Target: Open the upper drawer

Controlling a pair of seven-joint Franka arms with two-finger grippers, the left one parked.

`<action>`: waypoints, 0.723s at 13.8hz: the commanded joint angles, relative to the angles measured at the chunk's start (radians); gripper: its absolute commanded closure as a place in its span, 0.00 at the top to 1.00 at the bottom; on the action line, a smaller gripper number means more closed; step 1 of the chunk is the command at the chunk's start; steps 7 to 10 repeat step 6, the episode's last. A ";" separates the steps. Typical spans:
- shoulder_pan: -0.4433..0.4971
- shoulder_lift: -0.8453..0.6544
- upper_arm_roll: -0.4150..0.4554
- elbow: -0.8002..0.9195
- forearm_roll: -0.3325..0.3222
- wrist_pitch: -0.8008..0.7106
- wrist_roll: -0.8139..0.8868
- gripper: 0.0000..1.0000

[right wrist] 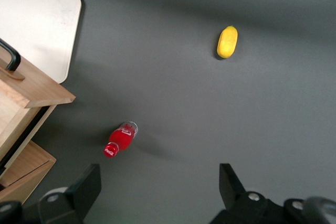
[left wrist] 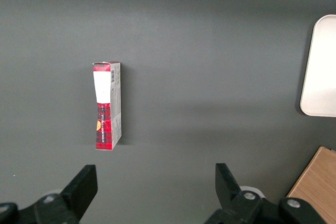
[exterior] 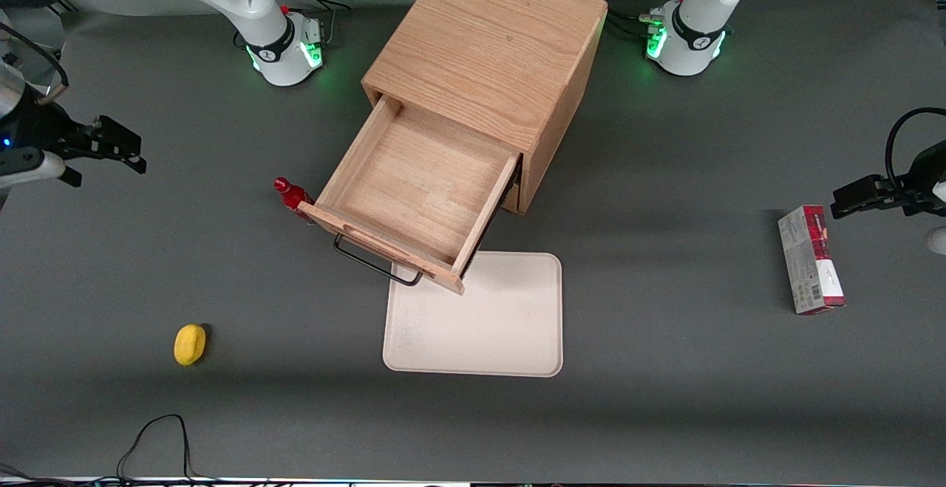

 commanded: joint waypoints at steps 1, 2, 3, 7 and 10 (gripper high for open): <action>0.009 0.014 0.006 0.006 -0.016 0.019 0.067 1.00; 0.009 0.015 0.007 0.011 -0.008 0.018 0.137 1.00; 0.009 0.018 0.007 0.014 0.006 0.014 0.186 1.00; 0.012 0.021 0.016 0.011 0.010 0.007 0.185 1.00; 0.012 0.021 0.016 0.011 0.010 0.007 0.185 1.00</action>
